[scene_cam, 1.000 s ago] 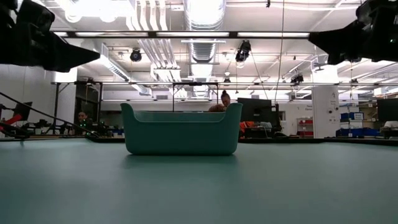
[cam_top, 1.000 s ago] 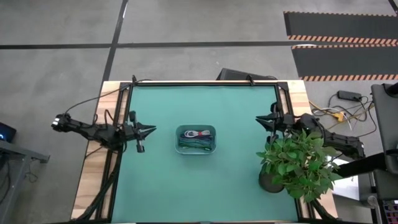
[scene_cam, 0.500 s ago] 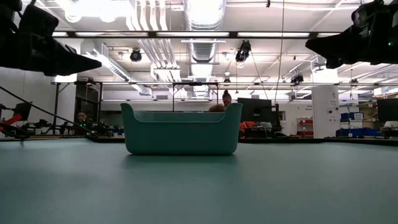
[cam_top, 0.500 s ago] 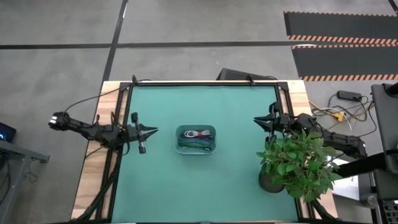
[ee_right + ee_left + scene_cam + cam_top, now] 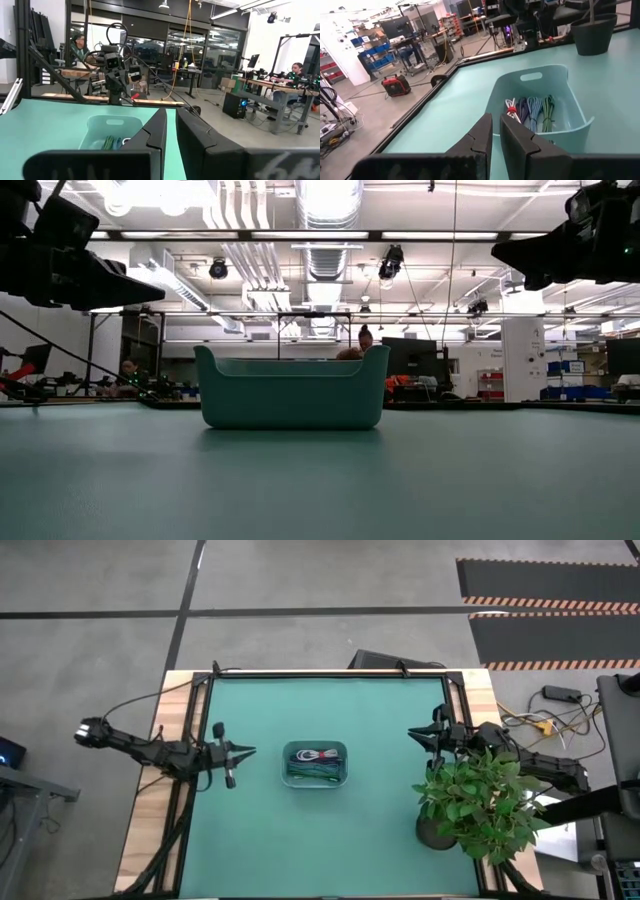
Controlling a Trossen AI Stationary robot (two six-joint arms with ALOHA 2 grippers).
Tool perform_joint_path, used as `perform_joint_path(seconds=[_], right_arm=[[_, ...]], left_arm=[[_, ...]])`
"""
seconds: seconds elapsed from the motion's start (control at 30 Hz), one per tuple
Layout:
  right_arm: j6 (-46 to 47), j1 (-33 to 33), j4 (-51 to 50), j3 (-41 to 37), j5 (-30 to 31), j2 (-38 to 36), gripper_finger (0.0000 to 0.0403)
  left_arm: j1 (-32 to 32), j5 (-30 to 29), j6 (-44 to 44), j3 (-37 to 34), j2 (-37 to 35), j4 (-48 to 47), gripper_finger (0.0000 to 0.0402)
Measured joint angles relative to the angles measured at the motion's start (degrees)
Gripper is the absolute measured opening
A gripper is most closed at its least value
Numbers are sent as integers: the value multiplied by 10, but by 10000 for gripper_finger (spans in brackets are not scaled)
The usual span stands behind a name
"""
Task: Pick and place USB-C Cables
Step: Return to Home Position
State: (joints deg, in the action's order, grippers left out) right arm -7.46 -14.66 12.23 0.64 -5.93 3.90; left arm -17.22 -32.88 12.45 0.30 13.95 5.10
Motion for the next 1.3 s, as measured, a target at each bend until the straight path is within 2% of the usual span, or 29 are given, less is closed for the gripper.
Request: perform_joint_path(seconds=[1.3], right_arm=[[0, 0, 0, 0, 0, 0, 34]], left_arm=[[0, 1, 0, 0, 63, 0, 19]])
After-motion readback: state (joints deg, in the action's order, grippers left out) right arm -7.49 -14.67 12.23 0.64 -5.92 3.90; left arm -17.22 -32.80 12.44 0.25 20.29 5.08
